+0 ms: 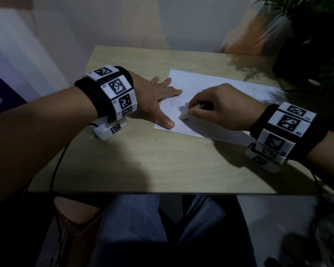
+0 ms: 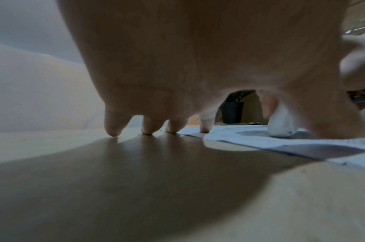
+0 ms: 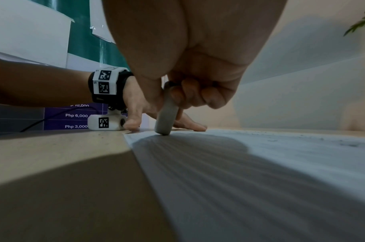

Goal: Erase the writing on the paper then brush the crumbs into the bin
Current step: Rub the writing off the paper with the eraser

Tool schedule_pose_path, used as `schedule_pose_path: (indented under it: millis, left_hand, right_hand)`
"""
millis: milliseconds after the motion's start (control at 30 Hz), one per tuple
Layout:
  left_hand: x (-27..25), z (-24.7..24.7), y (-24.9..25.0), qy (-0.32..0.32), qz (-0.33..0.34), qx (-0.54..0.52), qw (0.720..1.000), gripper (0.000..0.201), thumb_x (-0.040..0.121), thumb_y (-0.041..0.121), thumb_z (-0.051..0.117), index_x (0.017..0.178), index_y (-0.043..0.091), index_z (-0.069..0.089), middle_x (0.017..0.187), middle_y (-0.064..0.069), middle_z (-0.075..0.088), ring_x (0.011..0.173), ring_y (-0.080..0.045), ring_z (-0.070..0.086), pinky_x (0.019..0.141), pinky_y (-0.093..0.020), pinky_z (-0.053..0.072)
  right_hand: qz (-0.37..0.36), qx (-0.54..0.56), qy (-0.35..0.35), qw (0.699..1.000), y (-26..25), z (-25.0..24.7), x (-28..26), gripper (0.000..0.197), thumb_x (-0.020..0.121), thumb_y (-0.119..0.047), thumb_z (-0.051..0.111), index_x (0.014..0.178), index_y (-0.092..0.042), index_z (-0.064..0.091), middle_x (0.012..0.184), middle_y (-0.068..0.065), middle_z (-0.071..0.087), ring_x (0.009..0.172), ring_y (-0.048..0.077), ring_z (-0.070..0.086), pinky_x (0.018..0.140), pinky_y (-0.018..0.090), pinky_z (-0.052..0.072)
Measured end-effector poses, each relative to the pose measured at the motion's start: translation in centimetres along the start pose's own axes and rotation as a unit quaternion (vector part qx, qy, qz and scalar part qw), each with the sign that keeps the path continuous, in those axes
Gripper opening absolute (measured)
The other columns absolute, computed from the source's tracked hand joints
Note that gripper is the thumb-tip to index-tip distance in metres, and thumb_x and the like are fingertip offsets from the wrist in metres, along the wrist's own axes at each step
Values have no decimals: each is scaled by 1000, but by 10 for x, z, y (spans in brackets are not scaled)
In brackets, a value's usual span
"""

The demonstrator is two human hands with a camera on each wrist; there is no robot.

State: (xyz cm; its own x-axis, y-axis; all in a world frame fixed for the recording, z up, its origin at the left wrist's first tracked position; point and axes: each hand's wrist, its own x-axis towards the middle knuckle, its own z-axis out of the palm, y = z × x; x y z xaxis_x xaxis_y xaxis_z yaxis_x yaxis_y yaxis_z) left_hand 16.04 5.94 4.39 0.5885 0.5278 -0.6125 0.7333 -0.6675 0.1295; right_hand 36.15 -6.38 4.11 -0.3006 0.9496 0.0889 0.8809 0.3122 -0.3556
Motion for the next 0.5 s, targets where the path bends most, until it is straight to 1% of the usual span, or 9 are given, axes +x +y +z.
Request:
schedule_pose_path:
  millis: [33, 100, 167, 200, 267, 333, 367, 433, 500]
  left_hand:
    - [1, 1, 0, 2, 2, 3, 1000, 136, 45, 99, 56, 154, 56, -13, 165, 15, -28, 153, -18, -25, 124, -59, -5]
    - [2, 2, -2, 1, 3, 4, 1000, 140, 39, 99, 56, 154, 57, -13, 165, 16, -29, 153, -17, -25, 124, -59, -5]
    - [3, 2, -2, -1, 2, 1, 1000, 140, 39, 98, 58, 153, 57, -13, 164, 16, -29, 153, -17, -25, 124, -60, -4]
    - [4, 2, -2, 0, 2, 1, 1000, 140, 39, 98, 58, 153, 58, -13, 164, 16, -29, 153, -17, -25, 124, -60, -4]
    - [4, 3, -2, 7, 4, 7, 1000, 139, 39, 99, 57, 153, 58, -13, 165, 16, -28, 153, -18, -24, 124, -59, -4]
    - [3, 5, -2, 11, 3, 7, 1000, 137, 42, 96, 58, 154, 57, -12, 165, 16, -28, 153, -18, -24, 124, -58, -5]
    - [3, 5, -3, 13, 3, 6, 1000, 136, 44, 95, 58, 154, 57, -12, 165, 16, -28, 153, -18, -24, 125, -58, -5]
    - [3, 5, -2, 16, 4, 4, 1000, 136, 43, 96, 58, 153, 58, -11, 165, 17, -28, 153, -17, -24, 125, -57, -5]
    - [2, 4, -2, 14, 2, 3, 1000, 136, 43, 96, 58, 153, 58, -11, 165, 17, -28, 153, -17, -24, 125, -58, -5]
  right_hand:
    - [-5, 1, -2, 1000, -1, 0, -1, 35, 92, -49, 57, 103, -22, 76, 95, -8, 75, 83, 10, 65, 81, 38, 52]
    - [-20, 25, -30, 999, -4, 1, -4, 41, 88, -56, 56, 104, -23, 76, 93, -8, 74, 80, 9, 64, 79, 35, 52]
    - [-20, 48, -57, 997, -8, 0, -6, 47, 84, -61, 55, 104, -24, 75, 93, -6, 74, 81, 9, 64, 78, 33, 50]
    - [-14, 47, -54, 997, -7, 0, -4, 46, 84, -59, 55, 103, -23, 76, 93, -6, 74, 81, 10, 64, 79, 33, 50]
    - [-2, 28, -24, 999, -4, 0, -2, 42, 87, -55, 54, 101, -22, 77, 92, -8, 75, 80, 9, 64, 80, 37, 51]
    - [-9, 0, 3, 1000, -3, 0, -1, 43, 90, -55, 50, 99, -22, 76, 92, -9, 74, 81, 10, 65, 79, 40, 52]
    - [-21, -4, 2, 1000, -4, 2, -2, 44, 89, -56, 50, 100, -22, 76, 93, -8, 75, 81, 11, 65, 79, 40, 52]
    - [-38, 27, -32, 998, -8, 2, -6, 49, 86, -61, 52, 101, -21, 76, 91, -6, 74, 78, 10, 64, 77, 34, 51]
    - [-26, 73, -68, 995, -11, 2, -8, 54, 81, -67, 52, 101, -23, 76, 90, -5, 74, 77, 9, 65, 75, 29, 50]
